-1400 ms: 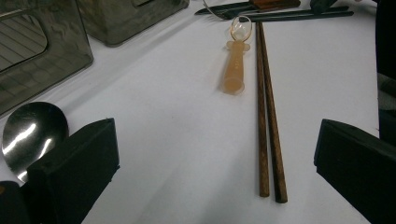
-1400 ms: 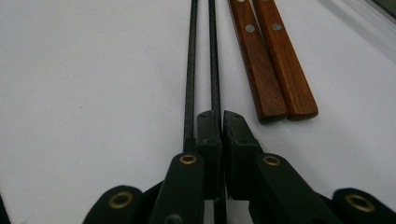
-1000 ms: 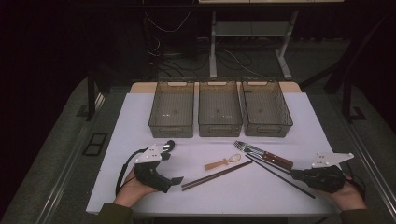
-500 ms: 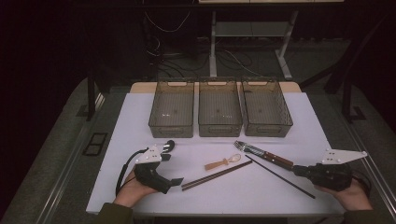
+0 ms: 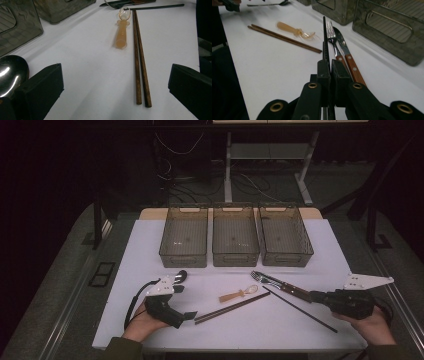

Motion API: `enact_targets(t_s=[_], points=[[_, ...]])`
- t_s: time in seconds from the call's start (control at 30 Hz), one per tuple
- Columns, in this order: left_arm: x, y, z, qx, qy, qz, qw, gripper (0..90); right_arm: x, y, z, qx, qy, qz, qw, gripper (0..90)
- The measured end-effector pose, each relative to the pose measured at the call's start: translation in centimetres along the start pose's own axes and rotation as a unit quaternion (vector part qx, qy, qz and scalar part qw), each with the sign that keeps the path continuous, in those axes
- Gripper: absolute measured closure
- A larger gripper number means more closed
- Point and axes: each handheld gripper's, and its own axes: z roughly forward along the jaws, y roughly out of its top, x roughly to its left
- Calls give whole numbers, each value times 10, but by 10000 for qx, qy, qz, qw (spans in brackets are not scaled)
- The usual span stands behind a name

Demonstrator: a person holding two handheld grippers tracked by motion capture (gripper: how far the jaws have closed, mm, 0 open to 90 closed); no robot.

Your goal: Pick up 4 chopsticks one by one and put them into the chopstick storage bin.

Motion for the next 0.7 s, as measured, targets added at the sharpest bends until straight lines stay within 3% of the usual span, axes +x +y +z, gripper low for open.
enact_targets(t_s=[0.7], points=[[-1, -1, 0, -4, -46, -9, 10000, 0, 6, 33, 19, -234, 80, -34, 9997, 858]])
